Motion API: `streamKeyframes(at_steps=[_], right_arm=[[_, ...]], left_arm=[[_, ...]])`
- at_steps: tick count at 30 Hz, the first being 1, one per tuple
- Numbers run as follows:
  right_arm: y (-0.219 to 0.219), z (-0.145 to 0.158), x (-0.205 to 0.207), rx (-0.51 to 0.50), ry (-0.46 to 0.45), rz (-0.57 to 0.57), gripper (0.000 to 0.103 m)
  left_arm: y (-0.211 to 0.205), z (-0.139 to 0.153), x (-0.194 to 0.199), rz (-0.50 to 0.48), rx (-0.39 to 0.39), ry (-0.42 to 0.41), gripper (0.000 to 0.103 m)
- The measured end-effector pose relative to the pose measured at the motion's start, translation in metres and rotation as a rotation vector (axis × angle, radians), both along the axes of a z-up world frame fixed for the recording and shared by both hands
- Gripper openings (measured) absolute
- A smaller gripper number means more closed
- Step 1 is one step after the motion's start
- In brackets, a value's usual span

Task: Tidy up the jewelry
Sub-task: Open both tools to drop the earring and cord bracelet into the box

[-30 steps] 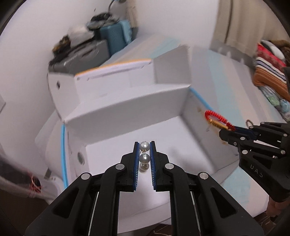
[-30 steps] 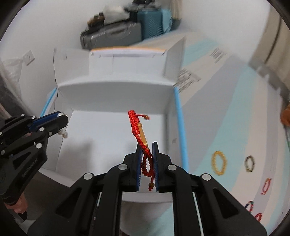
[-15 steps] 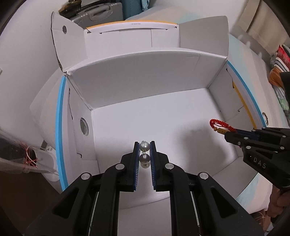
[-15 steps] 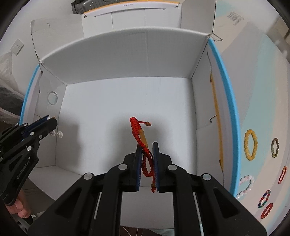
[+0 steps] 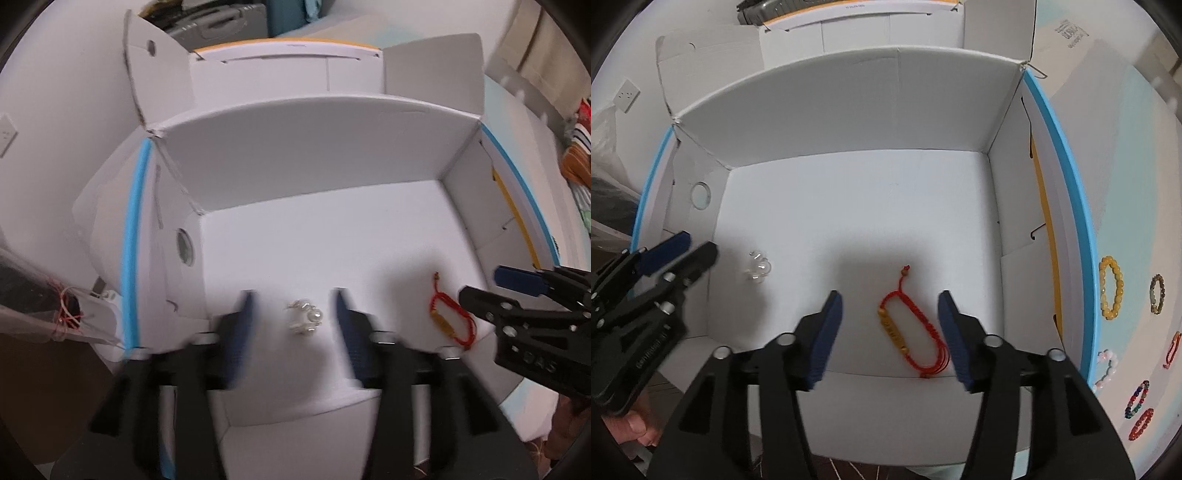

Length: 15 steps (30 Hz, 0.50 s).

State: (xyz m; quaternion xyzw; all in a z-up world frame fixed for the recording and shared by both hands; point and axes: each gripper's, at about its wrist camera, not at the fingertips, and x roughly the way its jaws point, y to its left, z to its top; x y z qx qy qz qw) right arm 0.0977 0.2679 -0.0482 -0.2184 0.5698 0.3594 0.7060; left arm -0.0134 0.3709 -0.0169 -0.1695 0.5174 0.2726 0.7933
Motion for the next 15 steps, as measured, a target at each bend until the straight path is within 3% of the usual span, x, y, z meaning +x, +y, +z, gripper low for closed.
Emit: streamKeyframes(at_steps=[2, 4, 7, 9, 15], right_arm=[[-0.003, 0.007, -0.003, 0.031, 0.007, 0.002, 0.071], [-0.006, 0.013, -0.005, 0.069, 0.021, 0.01, 0.081], [-0.013, 0.029, -0.011, 0.11, 0.016, 0.01, 0.091], [-0.019, 0.034, -0.012, 0.128, 0.013, 0.008, 0.096], [-0.037, 0.043, -0.007, 0.174, -0.012, -0.015, 0.096]], left_arm=[[-0.002, 0.003, -0.001, -0.004, 0.025, -0.004, 0.058], [-0.004, 0.008, -0.004, 0.001, 0.037, -0.019, 0.082], [-0.008, 0.018, -0.008, 0.007, 0.08, -0.057, 0.096], [-0.012, 0.024, -0.011, 0.008, 0.1, -0.076, 0.097], [-0.027, 0.037, -0.013, -0.019, 0.132, -0.096, 0.097]])
